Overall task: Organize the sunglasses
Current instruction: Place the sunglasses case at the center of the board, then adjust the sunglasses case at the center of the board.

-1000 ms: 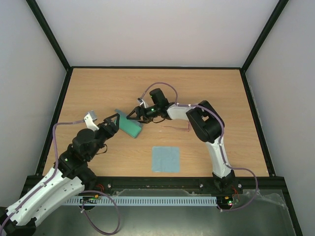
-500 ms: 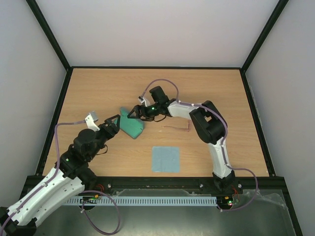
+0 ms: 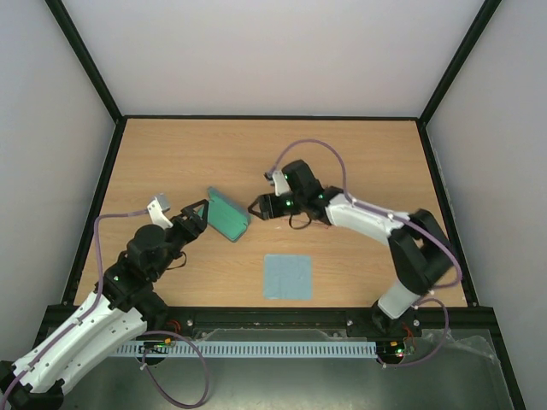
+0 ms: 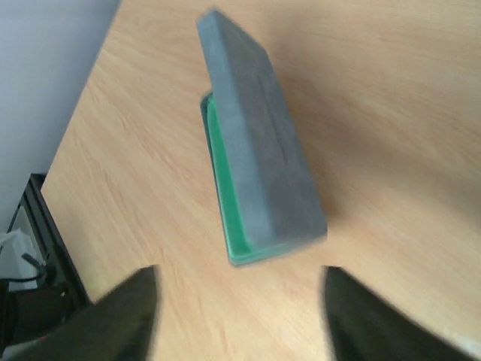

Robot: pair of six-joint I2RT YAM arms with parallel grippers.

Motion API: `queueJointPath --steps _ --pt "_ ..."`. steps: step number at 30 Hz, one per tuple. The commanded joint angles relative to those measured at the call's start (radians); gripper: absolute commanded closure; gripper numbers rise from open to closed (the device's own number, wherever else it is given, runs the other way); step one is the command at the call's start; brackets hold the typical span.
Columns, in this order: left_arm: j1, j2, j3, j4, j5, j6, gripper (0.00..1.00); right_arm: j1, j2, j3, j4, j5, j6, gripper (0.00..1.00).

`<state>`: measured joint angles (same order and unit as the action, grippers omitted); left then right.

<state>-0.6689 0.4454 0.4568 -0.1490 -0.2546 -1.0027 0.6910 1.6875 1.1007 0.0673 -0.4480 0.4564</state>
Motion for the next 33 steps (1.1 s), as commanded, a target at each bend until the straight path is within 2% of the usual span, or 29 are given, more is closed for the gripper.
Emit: queueJointPath --steps 1,3,6,10,15,25,33 --pt "0.006 -0.018 -0.007 -0.016 -0.007 0.012 0.26 0.070 -0.155 -0.177 -0.015 0.172 0.008 0.58" --pt "0.008 -0.025 -0.011 -0.020 -0.008 0.011 0.26 0.098 -0.167 -0.228 0.011 0.174 0.026 0.65" --pt "0.009 -0.029 -0.014 -0.017 -0.005 0.009 0.26 0.116 -0.124 -0.265 0.095 0.119 0.065 0.69" --pt "0.009 -0.028 -0.008 -0.022 -0.002 0.012 0.26 0.119 -0.014 -0.235 0.152 0.100 0.089 0.73" --pt "0.011 -0.034 -0.002 -0.039 -0.009 0.016 0.26 0.119 0.081 -0.152 0.148 0.148 0.085 0.80" --pt "0.014 -0.033 0.003 -0.044 -0.020 0.028 0.26 0.119 0.201 -0.014 0.103 0.203 0.065 0.84" --pt "0.017 -0.028 0.013 -0.047 -0.017 0.034 0.26 0.099 0.231 0.056 0.062 0.271 0.047 0.86"
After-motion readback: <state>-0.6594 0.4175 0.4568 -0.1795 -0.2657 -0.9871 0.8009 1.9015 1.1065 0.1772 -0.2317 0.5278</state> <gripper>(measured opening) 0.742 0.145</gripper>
